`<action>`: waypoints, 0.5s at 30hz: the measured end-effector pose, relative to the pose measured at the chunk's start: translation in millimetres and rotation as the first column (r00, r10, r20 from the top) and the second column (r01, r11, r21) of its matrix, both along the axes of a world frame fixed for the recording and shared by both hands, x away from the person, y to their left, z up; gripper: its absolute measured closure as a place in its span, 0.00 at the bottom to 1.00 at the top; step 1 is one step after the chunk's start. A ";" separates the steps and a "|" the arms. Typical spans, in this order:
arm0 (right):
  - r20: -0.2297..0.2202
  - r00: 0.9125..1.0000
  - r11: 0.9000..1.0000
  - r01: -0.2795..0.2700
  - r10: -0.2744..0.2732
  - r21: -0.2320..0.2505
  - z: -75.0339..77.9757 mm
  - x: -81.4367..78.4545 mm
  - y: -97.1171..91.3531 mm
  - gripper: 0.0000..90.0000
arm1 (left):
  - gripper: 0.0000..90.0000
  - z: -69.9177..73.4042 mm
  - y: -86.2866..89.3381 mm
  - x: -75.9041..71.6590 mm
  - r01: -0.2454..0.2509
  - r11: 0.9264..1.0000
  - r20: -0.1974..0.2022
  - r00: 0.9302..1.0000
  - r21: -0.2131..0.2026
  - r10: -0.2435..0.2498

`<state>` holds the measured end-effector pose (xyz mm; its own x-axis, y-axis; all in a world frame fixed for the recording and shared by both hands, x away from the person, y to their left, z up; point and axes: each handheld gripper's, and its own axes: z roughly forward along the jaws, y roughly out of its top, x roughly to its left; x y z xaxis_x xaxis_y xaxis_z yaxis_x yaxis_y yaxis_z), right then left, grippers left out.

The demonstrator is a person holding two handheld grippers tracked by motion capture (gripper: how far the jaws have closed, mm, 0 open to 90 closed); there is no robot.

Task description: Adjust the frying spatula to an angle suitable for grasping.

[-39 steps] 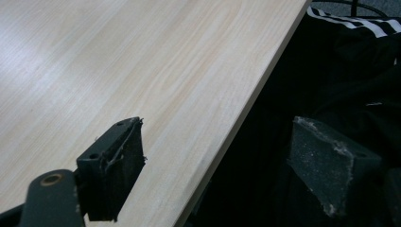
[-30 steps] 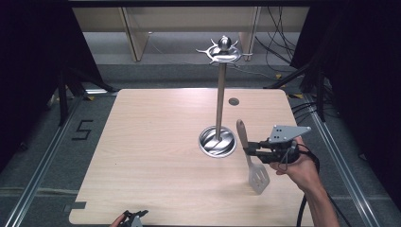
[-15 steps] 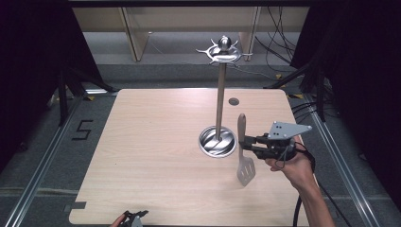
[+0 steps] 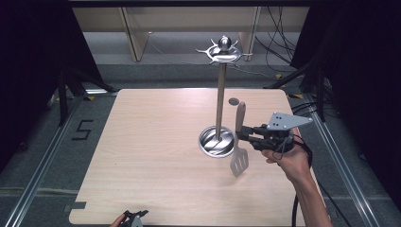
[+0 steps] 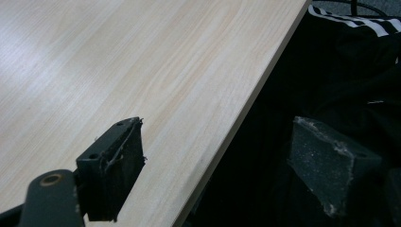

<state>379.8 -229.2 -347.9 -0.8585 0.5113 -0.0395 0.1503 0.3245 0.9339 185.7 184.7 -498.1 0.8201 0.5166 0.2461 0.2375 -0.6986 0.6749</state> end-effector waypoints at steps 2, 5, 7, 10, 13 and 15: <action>0.012 1.000 1.000 0.003 -0.003 0.016 4.3 2.6 2.1 0.84 | 0.20 0.4 0.1 0.2 0.004 1.000 0.001 1.000 -0.005 -0.004; 0.009 1.000 1.000 0.004 -0.004 0.018 8.3 4.2 1.9 0.84 | 0.20 0.7 0.5 -0.1 0.001 1.000 0.002 1.000 -0.006 -0.001; 0.013 1.000 0.999 0.020 -0.021 0.032 11.2 5.2 3.1 0.84 | 0.20 0.4 0.4 -0.1 0.000 1.000 0.002 1.000 -0.005 0.000; 0.022 0.999 0.999 0.031 -0.032 0.027 21.4 9.4 1.7 0.84 | 0.20 0.3 0.0 -0.1 -0.004 1.000 0.012 1.000 0.004 0.004; 0.040 0.999 0.999 0.036 -0.036 0.015 30.8 12.4 1.0 0.84 | 0.20 0.0 0.1 0.8 0.008 1.000 -0.001 1.000 0.012 -0.008; 0.039 0.999 0.999 0.038 -0.039 0.017 33.7 13.1 1.7 0.84 | 0.20 0.0 0.0 0.1 0.000 1.000 0.003 1.000 0.005 0.000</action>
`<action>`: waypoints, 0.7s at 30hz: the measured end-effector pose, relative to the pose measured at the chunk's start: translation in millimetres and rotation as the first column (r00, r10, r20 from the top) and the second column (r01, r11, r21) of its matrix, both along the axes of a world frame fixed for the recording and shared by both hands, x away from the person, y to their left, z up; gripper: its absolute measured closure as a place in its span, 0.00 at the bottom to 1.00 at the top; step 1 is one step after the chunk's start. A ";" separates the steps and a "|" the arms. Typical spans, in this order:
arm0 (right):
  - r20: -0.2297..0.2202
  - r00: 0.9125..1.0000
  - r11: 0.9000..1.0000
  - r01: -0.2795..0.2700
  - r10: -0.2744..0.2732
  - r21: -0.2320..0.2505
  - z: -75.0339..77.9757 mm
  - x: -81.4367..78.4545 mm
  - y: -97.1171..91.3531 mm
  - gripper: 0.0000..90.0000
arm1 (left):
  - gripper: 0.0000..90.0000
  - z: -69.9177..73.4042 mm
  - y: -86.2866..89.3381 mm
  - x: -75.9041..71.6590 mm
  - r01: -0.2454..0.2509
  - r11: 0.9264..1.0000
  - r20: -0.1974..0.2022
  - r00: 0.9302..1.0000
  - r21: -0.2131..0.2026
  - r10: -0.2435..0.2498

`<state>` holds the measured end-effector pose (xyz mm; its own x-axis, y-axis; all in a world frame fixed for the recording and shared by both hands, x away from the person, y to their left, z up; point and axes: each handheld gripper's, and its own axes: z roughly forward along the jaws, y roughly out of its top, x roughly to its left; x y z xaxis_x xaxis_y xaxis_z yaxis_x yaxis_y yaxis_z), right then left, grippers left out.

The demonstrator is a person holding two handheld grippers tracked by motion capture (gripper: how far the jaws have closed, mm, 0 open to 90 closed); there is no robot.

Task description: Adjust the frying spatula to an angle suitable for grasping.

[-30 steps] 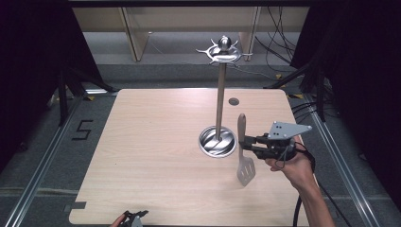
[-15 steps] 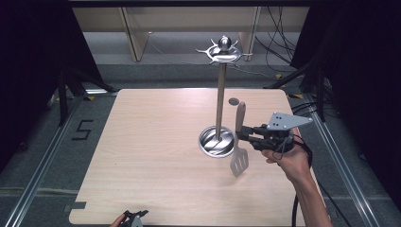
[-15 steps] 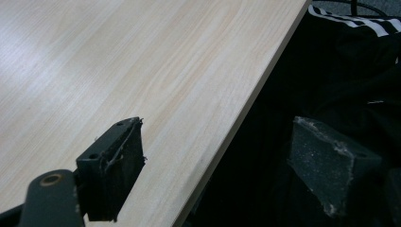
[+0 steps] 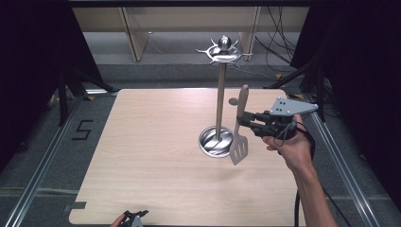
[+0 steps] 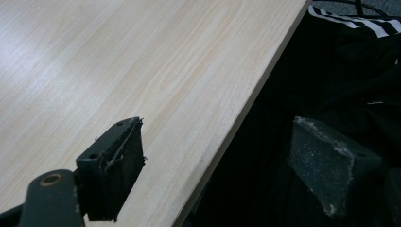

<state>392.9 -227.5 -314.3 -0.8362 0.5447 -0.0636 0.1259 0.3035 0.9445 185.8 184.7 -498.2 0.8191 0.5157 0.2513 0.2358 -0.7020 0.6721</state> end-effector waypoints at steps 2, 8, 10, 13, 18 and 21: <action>0.010 1.000 1.000 0.014 -0.013 -0.008 8.3 3.5 1.6 0.84 | 0.20 -0.4 -0.4 0.5 0.006 1.000 -0.004 1.000 0.001 -0.006; 0.011 0.999 0.999 0.035 -0.035 -0.014 18.4 8.4 6.2 0.84 | 0.20 -0.1 -0.2 0.2 0.009 1.000 -0.007 1.000 -0.002 -0.009; 0.003 0.999 0.999 0.045 -0.045 -0.008 22.9 9.9 8.8 0.84 | 0.20 0.2 0.1 -0.1 0.001 1.000 0.000 1.000 0.004 -0.001; -0.010 0.999 0.999 0.047 -0.048 -0.009 27.2 10.8 10.1 0.84 | 0.20 0.4 0.0 -0.4 0.003 1.000 0.005 1.000 0.005 -0.003; -0.014 0.998 0.998 0.060 -0.060 -0.017 31.5 15.0 12.0 0.84 | 0.20 0.0 -0.4 -0.4 0.002 1.000 0.006 1.000 0.005 -0.002; -0.001 0.998 0.997 0.069 -0.070 -0.033 34.1 18.3 13.1 0.84 | 0.20 -0.2 -0.5 -0.4 0.001 1.000 0.004 1.000 0.005 -0.001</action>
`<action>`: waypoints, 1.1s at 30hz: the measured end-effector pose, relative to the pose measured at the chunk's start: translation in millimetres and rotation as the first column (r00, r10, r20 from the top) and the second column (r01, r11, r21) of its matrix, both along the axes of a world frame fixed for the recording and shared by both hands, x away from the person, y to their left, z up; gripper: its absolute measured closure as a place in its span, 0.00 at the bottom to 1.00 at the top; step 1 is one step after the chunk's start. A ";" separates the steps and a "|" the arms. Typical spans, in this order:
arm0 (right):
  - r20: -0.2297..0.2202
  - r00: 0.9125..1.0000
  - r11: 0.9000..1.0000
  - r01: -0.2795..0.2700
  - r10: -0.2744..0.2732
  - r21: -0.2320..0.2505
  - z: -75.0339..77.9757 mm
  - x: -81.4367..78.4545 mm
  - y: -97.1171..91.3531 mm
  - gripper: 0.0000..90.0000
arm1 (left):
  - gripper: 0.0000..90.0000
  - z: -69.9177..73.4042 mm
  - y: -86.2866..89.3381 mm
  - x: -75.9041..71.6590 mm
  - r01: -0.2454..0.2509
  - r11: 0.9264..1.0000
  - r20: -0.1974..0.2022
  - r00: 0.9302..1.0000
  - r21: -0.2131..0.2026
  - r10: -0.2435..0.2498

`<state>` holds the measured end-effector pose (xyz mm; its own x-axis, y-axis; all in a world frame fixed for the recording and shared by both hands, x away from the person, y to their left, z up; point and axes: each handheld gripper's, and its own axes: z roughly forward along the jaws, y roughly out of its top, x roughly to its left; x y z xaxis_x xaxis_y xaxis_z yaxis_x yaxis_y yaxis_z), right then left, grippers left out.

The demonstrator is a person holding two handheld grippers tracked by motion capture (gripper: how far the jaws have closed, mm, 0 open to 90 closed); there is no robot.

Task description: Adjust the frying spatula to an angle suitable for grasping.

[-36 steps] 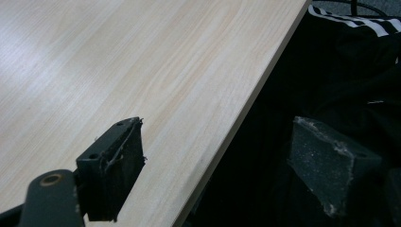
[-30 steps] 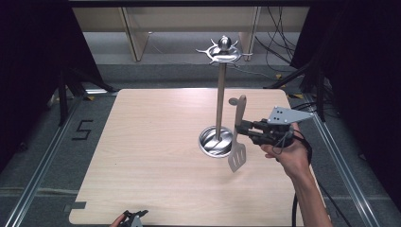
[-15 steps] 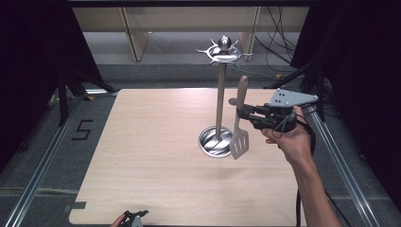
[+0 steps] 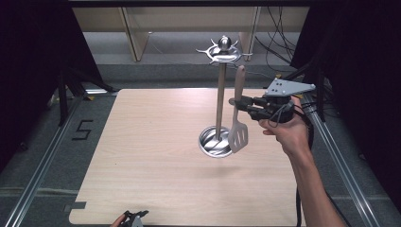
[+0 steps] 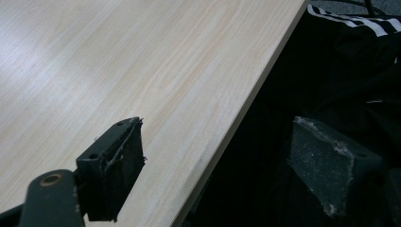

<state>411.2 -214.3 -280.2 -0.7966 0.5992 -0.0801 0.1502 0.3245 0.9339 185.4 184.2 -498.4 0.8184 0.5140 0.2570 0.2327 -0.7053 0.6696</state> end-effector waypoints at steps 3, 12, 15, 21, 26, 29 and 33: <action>0.004 1.000 1.000 0.004 -0.004 0.001 1.1 2.2 1.2 0.84 | 0.20 0.1 -0.1 -0.2 0.002 1.000 0.002 1.000 0.000 -0.002; -0.026 0.999 1.000 0.029 -0.030 -0.007 3.7 7.5 6.6 0.84 | 0.20 0.0 0.0 -0.2 0.002 1.000 0.001 1.000 0.001 -0.002; -0.018 1.000 1.000 0.024 -0.024 -0.016 2.6 9.7 8.1 0.84 | 0.20 0.4 0.0 -0.1 0.006 1.000 0.000 1.000 -0.001 -0.006; -0.030 0.999 0.999 0.033 -0.033 -0.023 2.0 11.8 10.3 0.84 | 0.20 0.2 -0.1 -0.2 0.004 1.000 0.001 1.000 0.000 -0.004; -0.033 0.999 0.999 0.031 -0.032 -0.026 0.4 14.8 12.1 0.84 | 0.20 0.3 0.2 0.0 0.006 1.000 -0.002 1.000 -0.001 -0.006; -0.043 0.999 0.999 0.030 -0.031 -0.027 -0.2 16.1 12.6 0.84 | 0.20 0.0 0.2 -0.1 0.004 1.000 -0.001 1.000 0.000 -0.004; -0.051 0.998 0.999 0.030 -0.031 -0.021 -0.8 17.4 13.8 0.84 | 0.20 0.0 0.0 -0.2 0.003 1.000 0.000 1.000 0.000 -0.003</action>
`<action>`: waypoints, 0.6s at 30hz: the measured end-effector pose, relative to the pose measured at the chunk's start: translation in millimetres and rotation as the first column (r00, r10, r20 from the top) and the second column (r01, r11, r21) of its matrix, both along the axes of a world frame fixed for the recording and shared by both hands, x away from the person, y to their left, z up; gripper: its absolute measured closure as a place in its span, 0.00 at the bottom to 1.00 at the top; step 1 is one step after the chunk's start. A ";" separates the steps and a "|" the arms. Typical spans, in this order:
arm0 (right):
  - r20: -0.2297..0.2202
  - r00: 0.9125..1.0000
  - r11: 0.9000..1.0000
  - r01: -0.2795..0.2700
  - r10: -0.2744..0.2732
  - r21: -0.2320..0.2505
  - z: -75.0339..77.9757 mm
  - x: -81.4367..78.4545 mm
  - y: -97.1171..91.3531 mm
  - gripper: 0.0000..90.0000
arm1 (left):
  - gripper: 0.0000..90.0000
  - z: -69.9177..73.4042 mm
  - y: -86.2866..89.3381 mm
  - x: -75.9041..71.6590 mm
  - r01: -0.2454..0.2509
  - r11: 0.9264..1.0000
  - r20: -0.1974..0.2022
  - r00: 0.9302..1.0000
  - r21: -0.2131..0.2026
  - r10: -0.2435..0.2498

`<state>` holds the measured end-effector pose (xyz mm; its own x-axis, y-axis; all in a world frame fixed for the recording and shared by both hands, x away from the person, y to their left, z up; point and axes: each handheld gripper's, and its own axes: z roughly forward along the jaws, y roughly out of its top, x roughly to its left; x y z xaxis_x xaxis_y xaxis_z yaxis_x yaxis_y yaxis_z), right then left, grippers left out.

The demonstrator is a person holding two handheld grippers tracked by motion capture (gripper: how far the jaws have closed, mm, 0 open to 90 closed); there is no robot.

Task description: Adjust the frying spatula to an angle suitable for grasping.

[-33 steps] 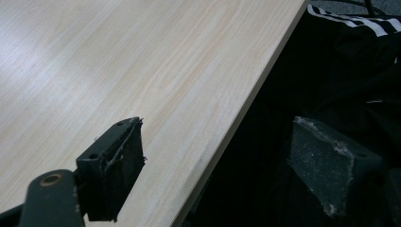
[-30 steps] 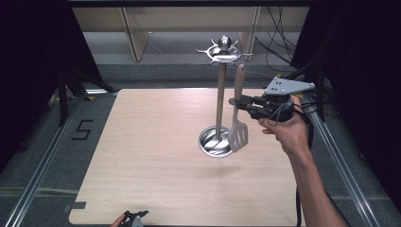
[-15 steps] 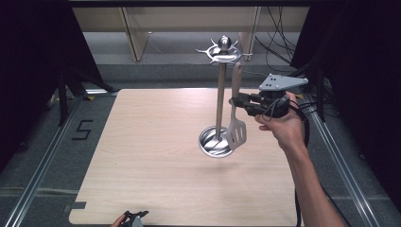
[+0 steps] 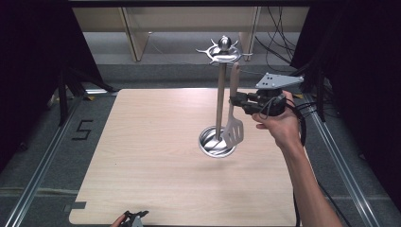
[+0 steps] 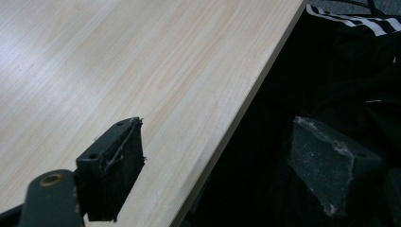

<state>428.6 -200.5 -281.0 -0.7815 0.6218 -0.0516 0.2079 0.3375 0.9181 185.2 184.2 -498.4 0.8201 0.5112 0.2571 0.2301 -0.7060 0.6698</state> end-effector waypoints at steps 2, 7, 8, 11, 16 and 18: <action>0.020 1.000 1.000 0.006 -0.007 0.005 -0.6 1.4 1.0 0.84 | 0.20 0.3 0.1 0.0 0.003 1.000 -0.001 1.000 -0.001 -0.003; 0.016 1.000 1.000 -0.002 0.002 0.010 -1.1 3.1 3.5 0.84 | 0.20 0.4 0.5 0.1 0.001 1.000 0.001 1.000 -0.001 -0.001; 0.016 1.000 1.000 -0.002 0.002 0.010 -1.1 3.1 3.5 0.84 | 0.20 0.6 0.5 0.2 0.001 1.000 0.000 1.000 -0.001 -0.001; 0.020 1.000 1.000 0.000 0.000 0.026 -3.5 1.9 3.0 0.84 | 0.20 0.2 0.2 0.0 0.001 1.000 0.000 1.000 0.000 -0.001; 0.024 1.000 1.000 -0.006 0.006 0.007 -2.4 0.5 1.3 0.83 | 0.20 0.3 0.4 0.2 0.000 1.000 0.000 1.000 0.000 0.000; 0.023 1.000 1.000 0.008 -0.008 0.022 -3.3 -1.2 2.3 0.83 | 0.20 0.1 0.2 0.1 0.000 1.000 0.000 1.000 0.000 0.000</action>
